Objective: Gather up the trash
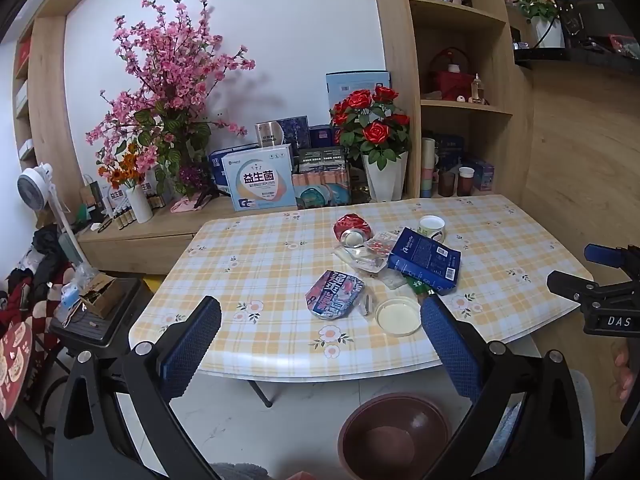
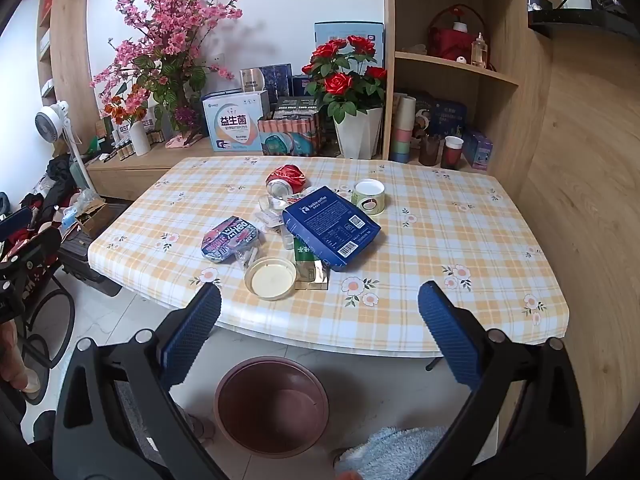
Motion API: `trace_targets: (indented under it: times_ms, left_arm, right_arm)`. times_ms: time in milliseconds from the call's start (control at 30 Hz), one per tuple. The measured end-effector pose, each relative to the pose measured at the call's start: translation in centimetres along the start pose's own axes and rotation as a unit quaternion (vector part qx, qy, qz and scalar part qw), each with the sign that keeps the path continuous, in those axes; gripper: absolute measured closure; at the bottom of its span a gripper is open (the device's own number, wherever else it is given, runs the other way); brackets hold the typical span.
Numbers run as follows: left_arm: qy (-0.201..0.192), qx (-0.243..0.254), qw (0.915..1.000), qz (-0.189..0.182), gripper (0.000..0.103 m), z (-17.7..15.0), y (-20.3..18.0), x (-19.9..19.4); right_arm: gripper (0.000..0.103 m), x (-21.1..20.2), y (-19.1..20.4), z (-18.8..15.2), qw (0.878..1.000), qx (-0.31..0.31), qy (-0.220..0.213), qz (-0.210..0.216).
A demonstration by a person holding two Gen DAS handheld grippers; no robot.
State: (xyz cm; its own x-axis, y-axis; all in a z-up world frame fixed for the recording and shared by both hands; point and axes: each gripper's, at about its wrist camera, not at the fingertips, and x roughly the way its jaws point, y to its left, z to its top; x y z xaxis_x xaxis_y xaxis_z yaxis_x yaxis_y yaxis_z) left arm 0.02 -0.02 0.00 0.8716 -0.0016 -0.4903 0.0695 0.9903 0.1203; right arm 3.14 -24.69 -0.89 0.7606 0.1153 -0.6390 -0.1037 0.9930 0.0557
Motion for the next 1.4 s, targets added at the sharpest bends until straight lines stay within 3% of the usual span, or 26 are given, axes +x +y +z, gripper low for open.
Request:
trace_targets:
  times_ms: [1400]
  left_arm:
    - [-0.004, -0.002, 1.0000, 0.000, 0.005, -0.04, 0.33, -0.32]
  right_arm:
    - [0.006, -0.33, -0.02, 0.17, 1.000, -0.002, -0.006, -0.002]
